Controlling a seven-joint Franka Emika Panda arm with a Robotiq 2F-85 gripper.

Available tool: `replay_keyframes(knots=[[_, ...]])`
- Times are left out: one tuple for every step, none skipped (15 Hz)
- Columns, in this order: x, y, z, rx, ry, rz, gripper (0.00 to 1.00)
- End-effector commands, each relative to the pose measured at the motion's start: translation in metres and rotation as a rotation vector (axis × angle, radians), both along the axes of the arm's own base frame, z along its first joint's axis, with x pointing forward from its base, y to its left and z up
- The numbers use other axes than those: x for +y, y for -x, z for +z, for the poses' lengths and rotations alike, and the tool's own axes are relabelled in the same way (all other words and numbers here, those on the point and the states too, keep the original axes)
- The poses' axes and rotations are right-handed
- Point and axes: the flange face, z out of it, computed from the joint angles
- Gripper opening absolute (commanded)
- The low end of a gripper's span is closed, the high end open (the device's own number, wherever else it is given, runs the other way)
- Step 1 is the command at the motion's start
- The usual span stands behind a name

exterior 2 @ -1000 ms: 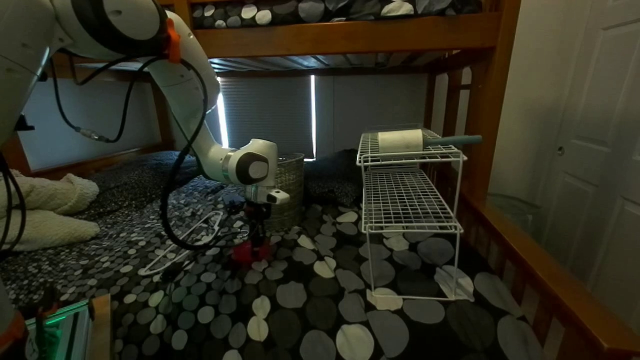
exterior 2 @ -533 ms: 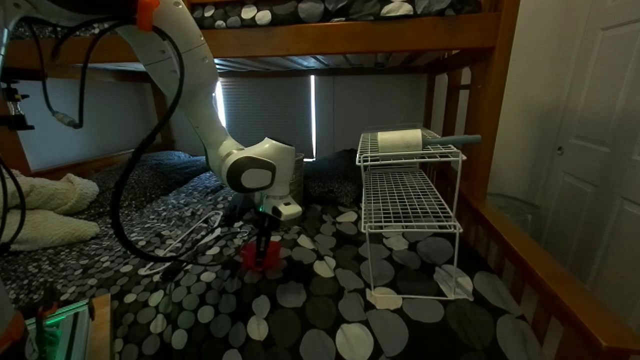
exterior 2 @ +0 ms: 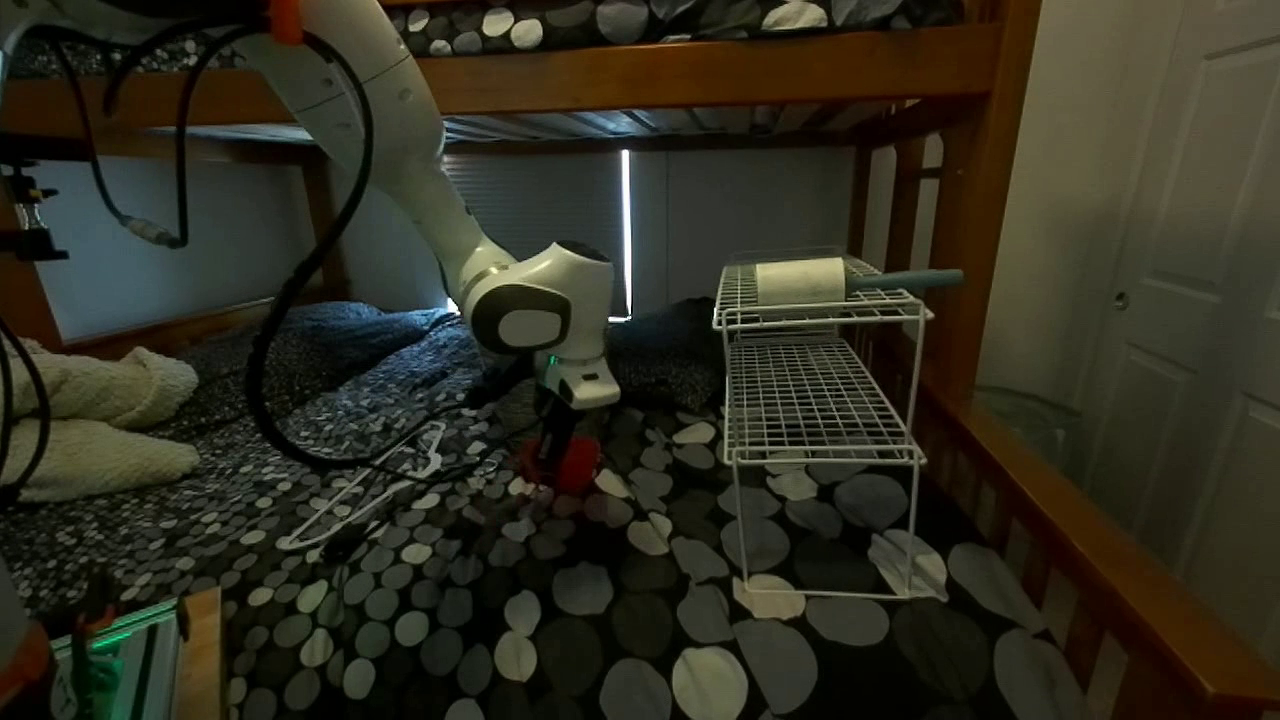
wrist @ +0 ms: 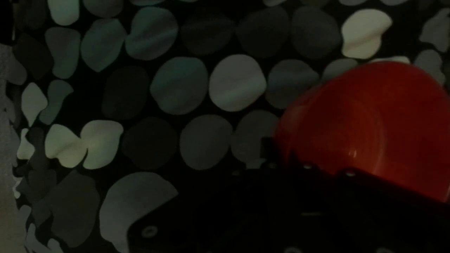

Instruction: Remove the red bowl from the bed and put it on the second shelf on the white stand

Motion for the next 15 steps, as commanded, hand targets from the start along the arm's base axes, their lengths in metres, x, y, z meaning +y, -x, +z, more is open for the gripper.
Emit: replay_keyframes(knots=[[-0.018, -0.006, 0.027, -0.013, -0.065, -0.188, 0.01], [-0.024, -0.006, 0.033, -0.022, -0.077, -0.239, 0.01], [-0.031, -0.006, 0.036, -0.027, -0.088, -0.289, 0.01], [-0.042, -0.006, 0.040, -0.028, -0.094, -0.342, 0.01], [-0.052, -0.005, 0.041, -0.031, -0.091, -0.394, 0.01], [-0.035, -0.016, 0.036, -0.024, -0.083, -0.295, 0.01], [-0.040, -0.017, 0.039, -0.029, -0.082, -0.306, 0.04], [-0.041, -0.018, 0.039, -0.031, -0.083, -0.306, 0.04], [-0.040, -0.018, 0.039, -0.030, -0.083, -0.304, 0.01], [-0.035, -0.020, 0.041, -0.012, -0.137, -0.386, 0.01], [-0.034, -0.025, 0.046, -0.027, -0.152, -0.461, 0.01], [-0.035, -0.029, 0.052, -0.040, -0.164, -0.509, 0.01], [-0.035, -0.033, 0.060, -0.046, -0.188, -0.555, 0.01], [-0.037, -0.035, 0.065, -0.062, -0.200, -0.604, 0.01], [-0.039, -0.038, 0.071, -0.071, -0.216, -0.652, 0.01]])
